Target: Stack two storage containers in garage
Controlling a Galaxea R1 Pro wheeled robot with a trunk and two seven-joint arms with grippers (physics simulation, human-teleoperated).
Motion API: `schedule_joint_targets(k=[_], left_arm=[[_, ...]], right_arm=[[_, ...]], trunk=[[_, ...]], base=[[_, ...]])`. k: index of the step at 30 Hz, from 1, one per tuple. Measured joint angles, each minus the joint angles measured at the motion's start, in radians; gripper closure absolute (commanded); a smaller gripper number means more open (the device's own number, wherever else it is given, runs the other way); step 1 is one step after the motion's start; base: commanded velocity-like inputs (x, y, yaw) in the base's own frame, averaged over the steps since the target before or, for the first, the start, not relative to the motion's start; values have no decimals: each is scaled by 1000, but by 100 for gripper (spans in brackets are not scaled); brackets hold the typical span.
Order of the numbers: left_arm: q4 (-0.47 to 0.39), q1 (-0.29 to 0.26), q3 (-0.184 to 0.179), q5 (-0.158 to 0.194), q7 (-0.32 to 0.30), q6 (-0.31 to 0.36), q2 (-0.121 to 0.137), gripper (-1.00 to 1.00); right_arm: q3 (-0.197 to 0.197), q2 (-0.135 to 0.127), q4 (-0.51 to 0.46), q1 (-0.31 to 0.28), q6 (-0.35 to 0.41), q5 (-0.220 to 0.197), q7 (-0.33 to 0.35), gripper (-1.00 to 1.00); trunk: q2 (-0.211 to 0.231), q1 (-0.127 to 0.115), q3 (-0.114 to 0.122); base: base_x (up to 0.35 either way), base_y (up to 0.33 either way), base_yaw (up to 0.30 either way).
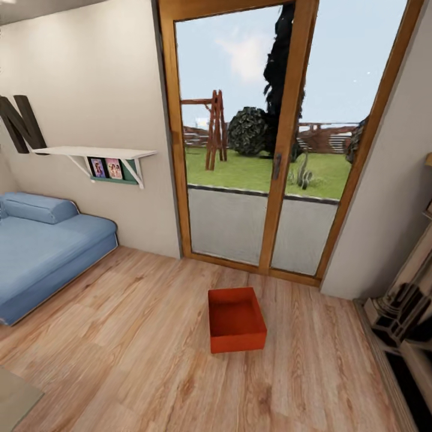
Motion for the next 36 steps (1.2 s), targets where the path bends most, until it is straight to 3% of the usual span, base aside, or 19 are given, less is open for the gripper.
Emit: schedule_joint_targets(k=[20, 36], left_arm=[[0, 0, 0, 2, 0, 0, 1, -100], [0, 0, 0, 3, -1, 0, 1, -100]], right_arm=[[0, 0, 0, 0, 0, 0, 0, -100], [1, 0, 0, 0, 0, 0, 0, -100]], trunk=[[0, 0, 0], [0, -1, 0]], base=[[88, -301, 4], [214, -12, 0]])
